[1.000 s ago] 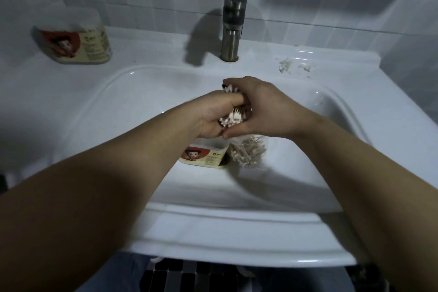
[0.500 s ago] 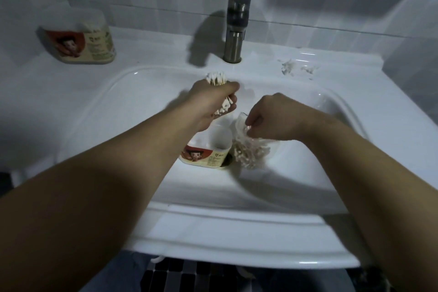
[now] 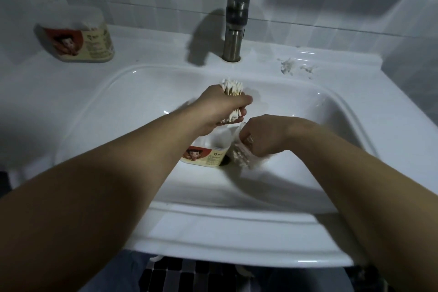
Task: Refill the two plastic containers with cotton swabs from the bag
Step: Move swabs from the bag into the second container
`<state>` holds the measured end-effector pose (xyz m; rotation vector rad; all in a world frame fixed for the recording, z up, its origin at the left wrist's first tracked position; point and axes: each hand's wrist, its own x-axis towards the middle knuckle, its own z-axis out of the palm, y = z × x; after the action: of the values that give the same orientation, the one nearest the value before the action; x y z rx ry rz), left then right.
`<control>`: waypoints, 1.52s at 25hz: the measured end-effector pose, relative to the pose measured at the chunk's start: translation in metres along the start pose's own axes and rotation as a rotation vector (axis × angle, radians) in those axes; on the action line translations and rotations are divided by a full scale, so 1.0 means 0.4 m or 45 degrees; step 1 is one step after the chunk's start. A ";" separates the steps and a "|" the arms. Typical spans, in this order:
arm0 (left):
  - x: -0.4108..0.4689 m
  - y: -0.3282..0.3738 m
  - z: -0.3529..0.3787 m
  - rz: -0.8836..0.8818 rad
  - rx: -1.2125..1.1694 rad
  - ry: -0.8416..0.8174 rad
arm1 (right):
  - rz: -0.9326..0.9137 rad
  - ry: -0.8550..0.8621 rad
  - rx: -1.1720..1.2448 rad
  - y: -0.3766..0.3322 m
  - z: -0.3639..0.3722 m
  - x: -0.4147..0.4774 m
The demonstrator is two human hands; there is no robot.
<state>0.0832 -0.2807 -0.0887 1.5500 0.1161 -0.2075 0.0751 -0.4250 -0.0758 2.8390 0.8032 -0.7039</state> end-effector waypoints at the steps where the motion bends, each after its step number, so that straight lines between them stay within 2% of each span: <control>1: 0.000 -0.001 0.001 -0.003 0.014 -0.014 | -0.001 -0.001 -0.018 0.001 0.003 -0.001; 6: -0.003 -0.006 0.003 -0.023 0.098 -0.064 | -0.042 0.020 -0.045 -0.002 0.009 0.006; 15: -0.006 0.000 0.000 -0.009 0.104 -0.084 | 0.037 0.261 0.013 0.027 -0.016 -0.009; 24: -0.005 -0.003 0.002 0.023 0.543 0.057 | 0.073 0.473 0.186 0.045 -0.029 -0.022; 30: -0.005 -0.004 -0.002 0.012 0.749 0.121 | 0.191 0.394 0.238 0.053 -0.028 -0.021; 38: -0.002 -0.008 -0.008 0.018 0.851 0.138 | 0.141 0.519 0.653 0.063 -0.042 -0.047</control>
<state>0.0819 -0.2776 -0.0918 2.2280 0.1284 -0.1571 0.0807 -0.4516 -0.0527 3.5333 0.5599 -0.3525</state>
